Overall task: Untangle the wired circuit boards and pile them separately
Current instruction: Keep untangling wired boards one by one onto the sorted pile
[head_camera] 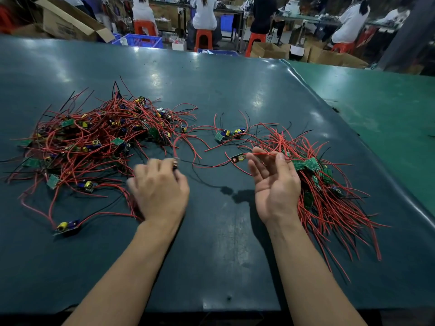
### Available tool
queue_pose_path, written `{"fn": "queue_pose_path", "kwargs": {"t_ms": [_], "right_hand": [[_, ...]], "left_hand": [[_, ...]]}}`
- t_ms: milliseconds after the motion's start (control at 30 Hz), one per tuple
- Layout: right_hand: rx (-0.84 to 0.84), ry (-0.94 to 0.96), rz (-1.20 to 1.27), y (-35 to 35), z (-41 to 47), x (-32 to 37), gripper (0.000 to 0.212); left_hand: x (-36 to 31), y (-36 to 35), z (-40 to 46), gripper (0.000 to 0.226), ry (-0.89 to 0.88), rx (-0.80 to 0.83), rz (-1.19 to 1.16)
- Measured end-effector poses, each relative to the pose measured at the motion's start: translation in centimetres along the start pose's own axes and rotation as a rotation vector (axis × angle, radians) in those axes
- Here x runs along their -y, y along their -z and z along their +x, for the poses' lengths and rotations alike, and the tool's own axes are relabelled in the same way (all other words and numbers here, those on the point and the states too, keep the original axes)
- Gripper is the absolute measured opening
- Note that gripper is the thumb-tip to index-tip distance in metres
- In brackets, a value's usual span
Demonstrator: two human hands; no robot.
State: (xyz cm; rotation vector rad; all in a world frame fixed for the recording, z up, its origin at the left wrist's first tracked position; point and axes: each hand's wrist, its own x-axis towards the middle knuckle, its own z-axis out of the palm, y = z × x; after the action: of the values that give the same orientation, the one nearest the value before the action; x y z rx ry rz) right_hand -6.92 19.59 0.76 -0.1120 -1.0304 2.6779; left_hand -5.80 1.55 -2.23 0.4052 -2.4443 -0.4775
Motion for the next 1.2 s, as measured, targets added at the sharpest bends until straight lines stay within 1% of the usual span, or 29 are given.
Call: {"fn": "queue_pose_path", "kwargs": {"t_ms": [33,67,100,133,167,200,233,267,300,333,367,400,433,500,533,600,733,800,867,900,933,1033,1100,1200], "right_hand": [[0.005,-0.029,0.032,0.0,0.0,0.2,0.018],[0.010,-0.065,0.068,0.0,-0.1,0.3,0.019],[0.012,-0.102,0.107,-0.1,-0.2,0.4,0.020],[0.014,-0.134,0.141,-0.1,-0.2,0.5,0.020],[0.017,-0.160,0.166,-0.2,-0.2,0.5,0.019],[0.026,-0.179,0.178,-0.2,-0.3,0.5,0.016],[0.040,-0.195,0.181,-0.2,-0.3,0.6,0.012],[0.062,-0.209,0.180,-0.3,-0.3,0.6,0.008],[0.087,-0.225,0.171,-0.3,-0.4,0.6,0.012],[0.113,-0.246,0.149,-0.2,-0.5,0.5,0.017],[0.136,-0.267,0.112,-0.2,-0.6,0.5,0.019],[0.162,-0.287,0.069,-0.3,-0.8,0.4,0.019],[0.186,-0.302,0.025,-0.3,-0.9,0.2,0.017],[0.222,-0.322,-0.044,-0.4,-1.1,-0.2,0.015],[0.233,-0.325,-0.072,-0.5,-1.2,-0.4,0.015],[0.244,-0.328,-0.105,-0.5,-1.1,-0.7,0.014],[0.208,-0.323,-0.187,-0.4,-1.0,-1.3,0.013],[0.167,-0.308,-0.292,-0.4,-1.3,-1.8,0.009],[0.147,-0.273,-0.392,-0.4,-1.4,-2.2,0.015],[0.145,-0.260,-0.417,-0.4,-1.4,-2.2,0.013],[0.149,-0.250,-0.431,-0.4,-1.4,-2.2,0.010],[0.153,-0.219,-0.478,-0.3,-1.4,-2.2,0.010],[0.148,-0.208,-0.505,-0.3,-1.5,-2.3,0.011],[0.091,-0.190,-0.507,-0.5,-1.5,-2.2,0.012]], "left_hand": [[0.3,0.2,0.3,0.035,0.040,-0.061,0.028],[0.4,0.4,0.5,0.036,0.006,-0.134,-0.007],[0.3,0.6,0.5,0.029,-0.091,-0.204,-0.097],[-0.1,0.7,0.2,0.019,-0.228,-0.249,-0.226],[-0.7,0.6,-0.2,0.012,-0.367,-0.248,-0.358],[-1.2,0.6,-0.7,0.015,-0.475,-0.207,-0.465],[-1.7,0.5,-1.2,0.023,-0.545,-0.141,-0.544],[-2.1,0.5,-1.7,0.030,-0.573,-0.053,-0.600],[-2.4,0.4,-2.0,0.035,-0.559,0.057,-0.647],[-2.6,0.3,-2.2,0.038,-0.508,0.178,-0.690],[-2.7,0.3,-2.2,0.041,-0.434,0.279,-0.738],[-2.6,0.3,-2.0,0.043,-0.348,0.342,-0.809],[-2.5,0.3,-1.8,0.042,-0.264,0.367,-0.894],[-2.4,0.5,-1.3,0.032,-0.111,0.355,-1.048],[-2.4,0.6,-1.2,0.025,-0.046,0.348,-1.126],[-2.6,0.7,-1.0,0.019,0.062,0.359,-1.275],[-2.7,0.6,-0.7,0.013,0.255,0.487,-1.491],[-2.5,0.2,-0.7,0.014,0.267,0.564,-1.506],[-2.3,-0.1,-0.8,0.028,0.247,0.617,-1.491],[-2.2,-0.2,-0.7,0.032,0.240,0.628,-1.479],[-2.1,-0.2,-0.7,0.033,0.228,0.633,-1.459],[-2.1,-0.2,-0.8,0.017,0.174,0.621,-1.383],[-2.2,-0.1,-0.9,0.024,0.139,0.594,-1.312],[-2.3,0.0,-0.9,0.023,0.136,0.573,-1.287]]}}
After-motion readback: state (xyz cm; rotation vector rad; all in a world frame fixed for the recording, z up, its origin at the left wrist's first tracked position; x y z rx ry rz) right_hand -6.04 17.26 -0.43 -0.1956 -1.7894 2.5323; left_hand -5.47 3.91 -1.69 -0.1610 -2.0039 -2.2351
